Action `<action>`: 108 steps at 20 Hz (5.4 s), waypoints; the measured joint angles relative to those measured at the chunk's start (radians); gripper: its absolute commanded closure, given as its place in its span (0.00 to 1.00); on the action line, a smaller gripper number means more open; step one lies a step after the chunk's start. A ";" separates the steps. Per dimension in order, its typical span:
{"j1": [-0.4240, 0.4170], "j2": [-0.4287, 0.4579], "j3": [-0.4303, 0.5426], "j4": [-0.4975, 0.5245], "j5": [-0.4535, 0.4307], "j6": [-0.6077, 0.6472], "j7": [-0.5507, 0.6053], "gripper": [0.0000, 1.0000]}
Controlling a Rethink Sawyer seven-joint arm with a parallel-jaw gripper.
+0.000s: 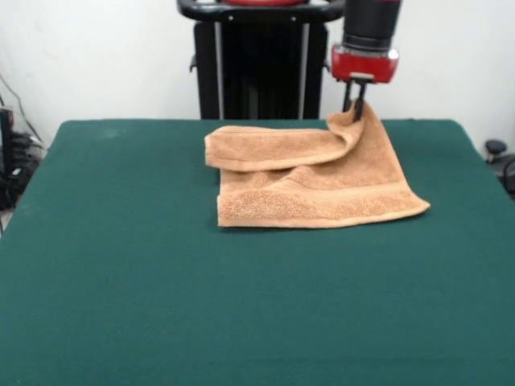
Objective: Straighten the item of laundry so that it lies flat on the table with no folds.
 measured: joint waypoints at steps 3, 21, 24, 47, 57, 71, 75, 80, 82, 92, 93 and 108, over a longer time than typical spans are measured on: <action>0.018 0.008 0.016 0.000 0.041 0.000 0.000 1.00; 0.045 0.191 0.049 0.006 0.058 -0.188 0.025 1.00; 0.046 0.209 0.050 0.019 0.054 -0.242 0.060 1.00; 0.039 0.300 0.048 0.200 -0.075 -0.356 0.176 1.00; 0.041 0.345 0.044 0.203 -0.095 -0.415 0.176 1.00; 0.045 0.325 0.030 0.204 -0.095 -0.415 0.176 1.00; 0.045 0.306 0.016 0.204 -0.095 -0.415 0.176 1.00; 0.052 0.280 -0.006 0.205 -0.095 -0.415 0.176 1.00; 0.053 0.272 -0.009 0.205 -0.096 -0.415 0.176 1.00; 0.053 0.194 -0.010 0.209 -0.096 -0.390 0.176 1.00; 0.053 0.187 -0.011 0.210 -0.096 -0.385 0.176 1.00; 0.058 -0.125 -0.029 0.229 -0.077 -0.037 0.176 1.00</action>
